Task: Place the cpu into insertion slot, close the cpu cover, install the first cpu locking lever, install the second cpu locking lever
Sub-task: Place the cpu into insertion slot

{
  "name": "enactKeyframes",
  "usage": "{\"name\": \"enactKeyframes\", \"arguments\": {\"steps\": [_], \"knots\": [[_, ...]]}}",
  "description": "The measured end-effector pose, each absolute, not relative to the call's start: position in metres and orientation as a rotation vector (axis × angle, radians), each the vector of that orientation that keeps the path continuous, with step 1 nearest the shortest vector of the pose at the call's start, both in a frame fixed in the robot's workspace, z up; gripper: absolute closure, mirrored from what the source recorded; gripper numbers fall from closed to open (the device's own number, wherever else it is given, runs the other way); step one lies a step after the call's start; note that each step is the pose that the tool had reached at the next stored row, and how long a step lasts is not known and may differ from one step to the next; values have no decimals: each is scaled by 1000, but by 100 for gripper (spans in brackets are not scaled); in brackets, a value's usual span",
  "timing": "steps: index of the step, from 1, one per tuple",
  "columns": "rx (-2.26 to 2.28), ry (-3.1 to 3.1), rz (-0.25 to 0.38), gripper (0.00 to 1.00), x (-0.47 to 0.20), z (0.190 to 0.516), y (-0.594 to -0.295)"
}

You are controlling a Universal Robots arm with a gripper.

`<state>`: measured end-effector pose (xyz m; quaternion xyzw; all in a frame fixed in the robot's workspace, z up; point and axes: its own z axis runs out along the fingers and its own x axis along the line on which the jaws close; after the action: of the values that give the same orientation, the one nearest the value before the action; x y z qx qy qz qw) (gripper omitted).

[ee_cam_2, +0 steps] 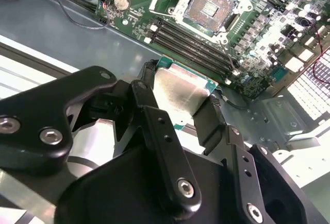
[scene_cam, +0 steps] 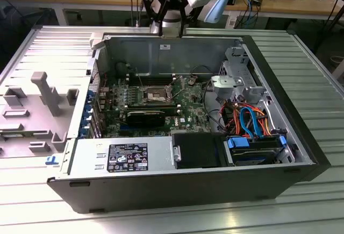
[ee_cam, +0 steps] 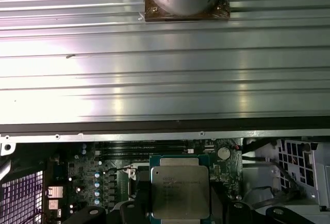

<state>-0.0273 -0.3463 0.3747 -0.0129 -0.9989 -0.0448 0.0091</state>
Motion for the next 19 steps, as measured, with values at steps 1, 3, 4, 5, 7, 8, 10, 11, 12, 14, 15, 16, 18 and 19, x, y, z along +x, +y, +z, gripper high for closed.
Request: {"name": "enactKeyframes", "arguments": {"steps": [1, 3, 4, 5, 7, 8, 10, 11, 12, 14, 15, 16, 18, 19], "knots": [[-40, -3120, -140, 45, -27, 374, -346], [-40, -3120, -140, 45, -28, 374, -347], [-40, -3120, -140, 45, -28, 373, -347], [-40, -3120, -140, 45, -28, 373, -347], [-40, -3120, -140, 45, -28, 373, -347], [-40, -3120, -140, 45, -28, 372, -347], [-40, -3120, -140, 45, -28, 371, -347], [-40, -3120, -140, 45, -28, 371, -347], [-40, -3120, -140, 45, -28, 371, -347], [-40, -3120, -140, 45, -28, 371, -347], [-40, -3120, -140, 45, -28, 370, -347], [-40, -3120, -140, 45, -28, 370, -347], [-40, -3120, -140, 45, -28, 369, -347], [-40, -3120, -140, 45, -28, 369, -347]]}}
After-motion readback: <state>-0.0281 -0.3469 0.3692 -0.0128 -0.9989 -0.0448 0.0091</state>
